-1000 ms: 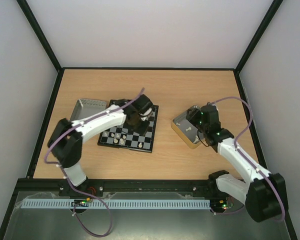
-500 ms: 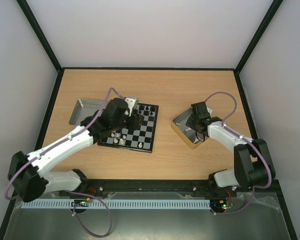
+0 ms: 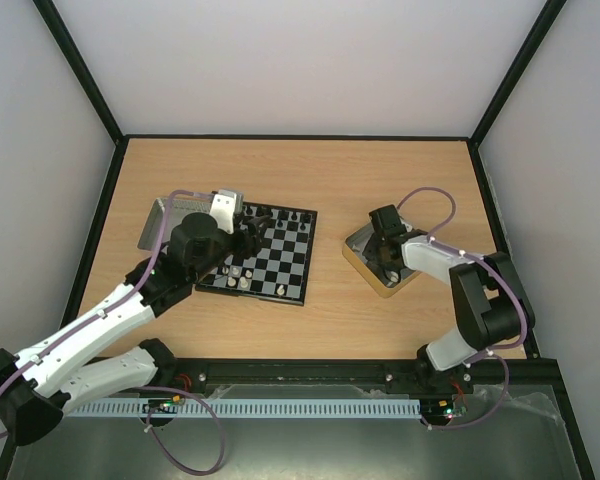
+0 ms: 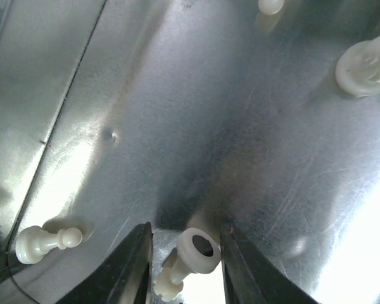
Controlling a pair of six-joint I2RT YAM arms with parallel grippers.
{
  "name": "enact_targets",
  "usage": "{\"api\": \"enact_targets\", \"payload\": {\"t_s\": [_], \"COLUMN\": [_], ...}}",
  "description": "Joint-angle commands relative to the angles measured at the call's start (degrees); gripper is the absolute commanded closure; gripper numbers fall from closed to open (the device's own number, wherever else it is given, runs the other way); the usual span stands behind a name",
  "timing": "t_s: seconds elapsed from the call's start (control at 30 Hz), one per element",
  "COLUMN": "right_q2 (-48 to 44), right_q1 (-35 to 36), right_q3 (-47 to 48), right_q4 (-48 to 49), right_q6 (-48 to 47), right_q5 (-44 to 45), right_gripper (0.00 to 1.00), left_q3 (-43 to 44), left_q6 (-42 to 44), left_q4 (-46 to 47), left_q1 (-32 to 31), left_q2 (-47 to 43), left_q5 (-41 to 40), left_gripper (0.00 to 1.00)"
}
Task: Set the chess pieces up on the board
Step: Pick up the chess piece from the storage box.
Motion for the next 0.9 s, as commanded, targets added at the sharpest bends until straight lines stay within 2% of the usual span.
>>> {"api": "enact_targets", "payload": {"t_s": [0.0, 0.3, 0.63, 0.73, 0.87], "right_q2": [1.89, 3.35, -11.7, -14.78, -16.16], "right_q1": [0.6, 0.65, 0.69, 0.67, 0.7], "right_q3": [1.21, 0.57, -3.87, -4.87, -5.9], "right_q4": [-0.72, 0.82, 9.41, 11.69, 15.68], "right_q6": [1.57, 2.1, 8.63, 10.33, 12.99], "right_q5": [1.51, 3.92, 7.3, 3.77, -6.0], "right_gripper": [0.76, 0.88, 0.87, 0.87, 0.87], "left_q3": [-0.4, -0.45, -0.75, -0.73, -0.74], "left_q6": [0.78, 0.74, -1.16, -1.81, -3.26], "left_q4": [1.91, 1.91, 2.99, 3.72, 5.06], "left_q1": [0.38, 0.33, 0.33, 0.33, 0.33], "left_q2": [-0.55, -0.85, 0.36, 1.16, 2.41], "left_q5": [-1.97, -2.25, -0.5, 0.68, 2.67], "left_gripper": [0.32, 0.31, 0.29, 0.28, 0.27]}}
